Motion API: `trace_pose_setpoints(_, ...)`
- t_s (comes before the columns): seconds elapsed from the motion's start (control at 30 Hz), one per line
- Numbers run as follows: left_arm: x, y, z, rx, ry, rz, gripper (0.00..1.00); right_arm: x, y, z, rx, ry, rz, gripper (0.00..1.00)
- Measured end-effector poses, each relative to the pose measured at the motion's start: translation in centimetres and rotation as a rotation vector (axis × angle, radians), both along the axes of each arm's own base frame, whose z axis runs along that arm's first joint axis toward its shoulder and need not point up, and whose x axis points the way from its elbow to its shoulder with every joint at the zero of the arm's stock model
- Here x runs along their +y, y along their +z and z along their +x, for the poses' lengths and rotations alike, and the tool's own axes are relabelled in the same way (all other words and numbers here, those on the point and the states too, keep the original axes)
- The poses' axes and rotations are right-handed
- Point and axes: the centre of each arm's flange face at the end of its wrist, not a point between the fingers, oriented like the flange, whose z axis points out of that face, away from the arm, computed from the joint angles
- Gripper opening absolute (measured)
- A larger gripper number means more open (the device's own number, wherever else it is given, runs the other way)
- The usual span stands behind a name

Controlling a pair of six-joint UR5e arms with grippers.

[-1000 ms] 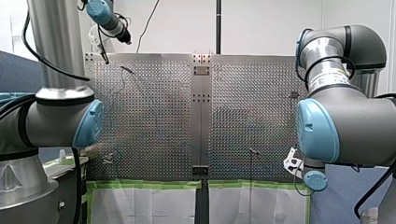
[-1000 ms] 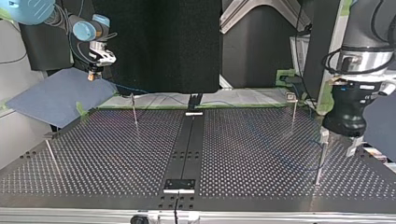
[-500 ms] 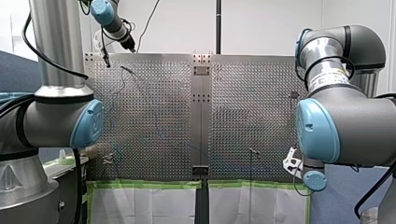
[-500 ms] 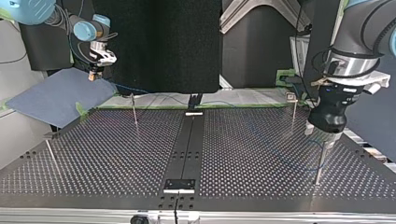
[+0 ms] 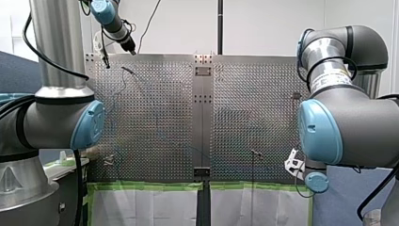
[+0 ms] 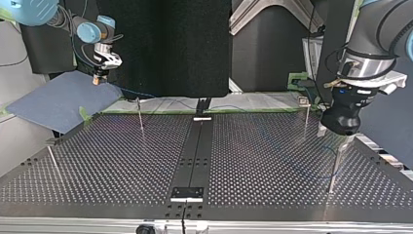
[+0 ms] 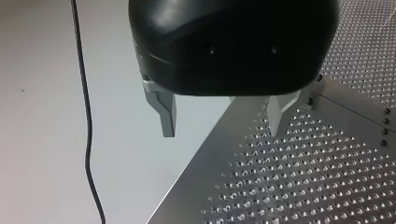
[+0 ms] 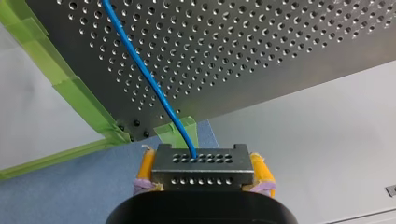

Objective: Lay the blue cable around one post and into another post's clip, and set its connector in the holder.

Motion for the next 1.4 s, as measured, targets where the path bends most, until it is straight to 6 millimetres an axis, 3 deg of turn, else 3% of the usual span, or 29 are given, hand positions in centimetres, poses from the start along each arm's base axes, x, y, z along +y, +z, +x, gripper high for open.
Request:
trace_pose_setpoints(0.47, 0.3, 0.0, 0.0, 0.004, 0.021, 0.018, 0.96, 0.1, 0.0, 0.3, -0.004, 0.008, -0.001, 0.0)
trace_pose_setpoints(1.4, 2.0, -0.6, -2.5, 0.148, 0.201, 0.207, 0.96, 0.2, 0.0, 0.8, -0.004, 0.018, 0.001, 0.0)
